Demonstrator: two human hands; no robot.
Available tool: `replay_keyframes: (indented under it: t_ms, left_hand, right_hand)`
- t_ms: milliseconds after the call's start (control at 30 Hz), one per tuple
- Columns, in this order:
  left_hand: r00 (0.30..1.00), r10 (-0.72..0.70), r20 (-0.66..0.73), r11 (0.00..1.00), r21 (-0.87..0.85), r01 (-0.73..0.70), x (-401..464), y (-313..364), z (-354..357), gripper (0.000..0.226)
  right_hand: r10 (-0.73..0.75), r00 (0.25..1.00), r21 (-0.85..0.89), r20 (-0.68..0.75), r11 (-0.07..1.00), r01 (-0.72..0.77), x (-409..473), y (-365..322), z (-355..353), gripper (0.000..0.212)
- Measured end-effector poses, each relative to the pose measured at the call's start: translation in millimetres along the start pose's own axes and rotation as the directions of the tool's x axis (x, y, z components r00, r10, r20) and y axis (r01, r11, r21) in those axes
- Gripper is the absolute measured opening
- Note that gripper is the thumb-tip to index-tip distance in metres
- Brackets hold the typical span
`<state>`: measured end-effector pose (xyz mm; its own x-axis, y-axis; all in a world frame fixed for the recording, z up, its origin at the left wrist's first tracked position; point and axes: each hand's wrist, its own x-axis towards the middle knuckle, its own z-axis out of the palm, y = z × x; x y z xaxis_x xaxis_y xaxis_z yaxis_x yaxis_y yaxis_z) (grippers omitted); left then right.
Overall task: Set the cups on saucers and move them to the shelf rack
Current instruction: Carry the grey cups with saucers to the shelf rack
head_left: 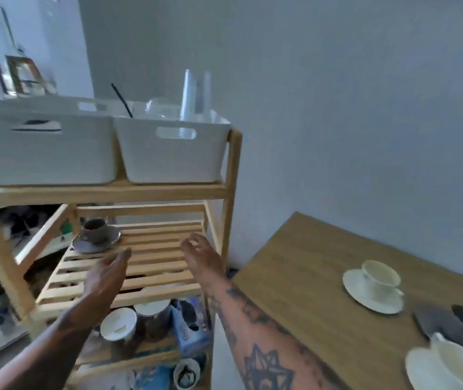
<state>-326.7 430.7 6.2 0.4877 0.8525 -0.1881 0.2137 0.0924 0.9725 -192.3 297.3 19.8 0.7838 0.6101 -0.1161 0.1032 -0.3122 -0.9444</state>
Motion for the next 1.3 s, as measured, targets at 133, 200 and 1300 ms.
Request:
replay_keyframes:
  t_ms: [133,200,1300]
  left_hand:
    - [0.974,0.023,0.226,0.999,0.03,-0.03,-59.9,20.7,55.1,0.027]
    - [0.952,0.023,0.306,0.998,0.054,-0.042,-83.1,30.1,92.8,0.023]
    - [0.44,-0.047,0.897,0.871,0.252,-0.421,-247.6,-24.7,576.1,0.038]
  right_hand:
    - [0.062,0.983,0.008,-0.175,0.998,-0.061,-59.8,14.7,-107.2,0.047]
    - [0.088,0.953,-0.013,-0.29,0.995,-0.096,-94.0,30.7,-166.6,0.044]
    - [0.437,0.687,0.371,-0.58,0.893,-0.255,-187.1,271.6,-542.2,0.028]
